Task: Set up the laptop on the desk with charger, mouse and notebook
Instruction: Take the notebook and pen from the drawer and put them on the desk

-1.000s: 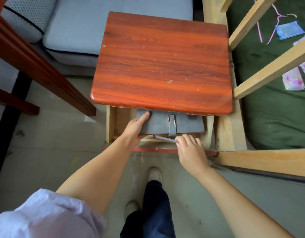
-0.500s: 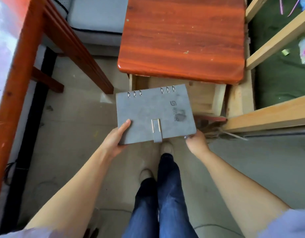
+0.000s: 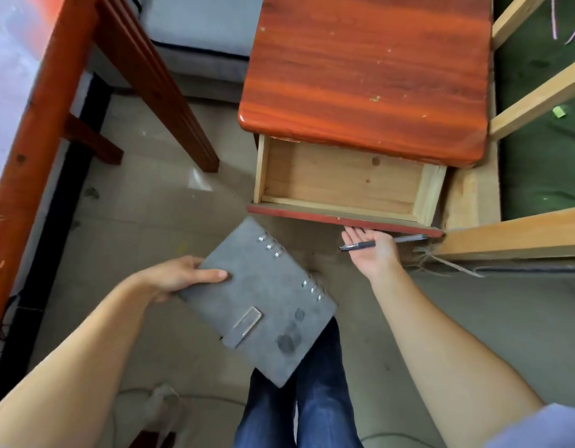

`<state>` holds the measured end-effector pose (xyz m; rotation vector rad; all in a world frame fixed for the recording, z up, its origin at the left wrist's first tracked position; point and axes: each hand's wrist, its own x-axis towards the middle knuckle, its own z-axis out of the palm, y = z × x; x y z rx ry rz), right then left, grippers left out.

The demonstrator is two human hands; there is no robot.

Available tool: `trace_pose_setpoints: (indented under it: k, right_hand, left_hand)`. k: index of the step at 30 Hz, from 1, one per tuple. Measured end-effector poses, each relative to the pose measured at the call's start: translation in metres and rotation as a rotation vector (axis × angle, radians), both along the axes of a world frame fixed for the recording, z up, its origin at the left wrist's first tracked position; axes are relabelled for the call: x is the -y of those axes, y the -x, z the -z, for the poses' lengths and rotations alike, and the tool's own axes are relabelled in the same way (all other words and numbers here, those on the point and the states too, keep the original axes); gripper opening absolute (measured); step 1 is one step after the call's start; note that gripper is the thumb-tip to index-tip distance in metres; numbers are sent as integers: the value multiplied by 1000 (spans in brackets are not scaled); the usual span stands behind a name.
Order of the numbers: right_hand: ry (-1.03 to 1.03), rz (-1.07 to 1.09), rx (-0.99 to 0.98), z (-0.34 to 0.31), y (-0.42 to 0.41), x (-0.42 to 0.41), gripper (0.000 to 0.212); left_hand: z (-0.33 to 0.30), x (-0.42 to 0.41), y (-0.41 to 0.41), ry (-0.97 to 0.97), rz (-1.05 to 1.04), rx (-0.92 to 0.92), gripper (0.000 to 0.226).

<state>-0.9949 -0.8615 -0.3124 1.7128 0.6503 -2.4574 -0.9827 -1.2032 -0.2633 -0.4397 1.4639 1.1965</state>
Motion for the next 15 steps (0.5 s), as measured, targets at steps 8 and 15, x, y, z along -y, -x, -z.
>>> trace_pose_setpoints:
  k: [8, 15]
  right_hand:
    - [55, 115, 36, -2, 14, 6, 51]
    - [58, 173, -104, 6, -3, 11, 68]
  left_hand:
    - [71, -133, 43, 314, 829, -548, 63]
    - [73, -132, 68, 455, 958, -713, 75]
